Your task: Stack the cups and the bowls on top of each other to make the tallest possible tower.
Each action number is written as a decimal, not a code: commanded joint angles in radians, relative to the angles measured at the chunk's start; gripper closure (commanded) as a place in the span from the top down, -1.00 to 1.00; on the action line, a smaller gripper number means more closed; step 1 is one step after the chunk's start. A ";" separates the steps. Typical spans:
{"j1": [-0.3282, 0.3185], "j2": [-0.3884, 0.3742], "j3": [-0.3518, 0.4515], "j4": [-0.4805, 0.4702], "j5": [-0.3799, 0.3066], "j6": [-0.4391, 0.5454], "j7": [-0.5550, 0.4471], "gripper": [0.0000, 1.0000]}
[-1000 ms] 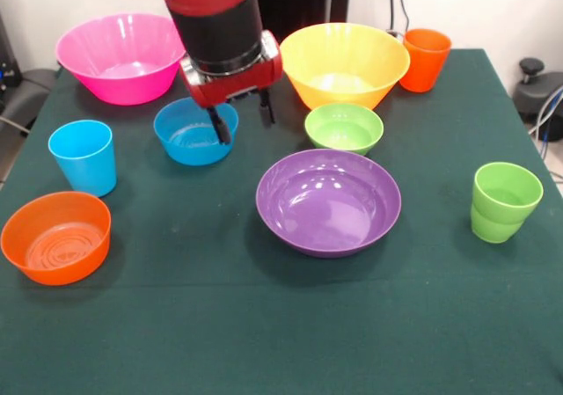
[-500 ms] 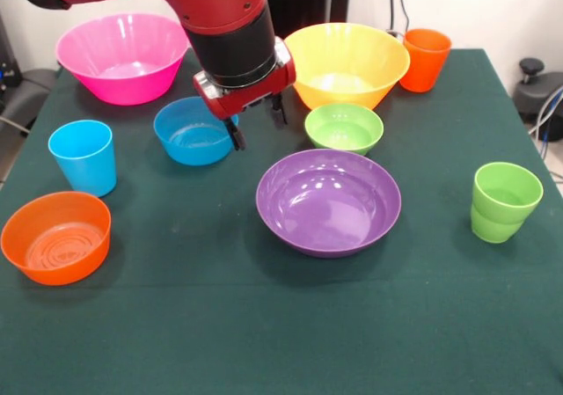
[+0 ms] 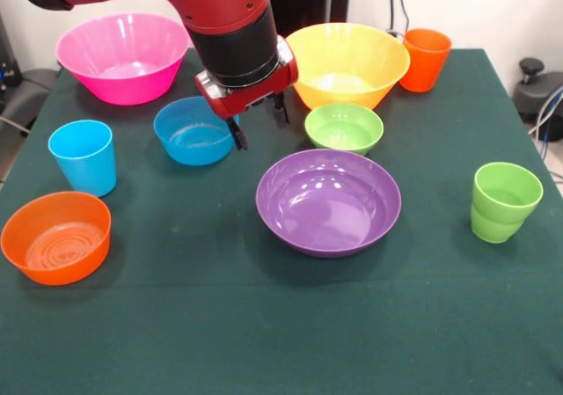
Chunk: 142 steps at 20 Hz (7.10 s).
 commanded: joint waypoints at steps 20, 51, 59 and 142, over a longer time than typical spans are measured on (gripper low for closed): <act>-0.011 -0.013 0.040 0.034 -0.227 0.160 -0.515 1.00; 0.048 -0.012 -0.011 0.004 -0.370 0.273 -0.589 1.00; 0.047 -0.013 -0.006 0.003 -0.372 0.281 -0.584 1.00; 0.045 0.037 -0.033 0.002 -0.420 0.246 -0.551 1.00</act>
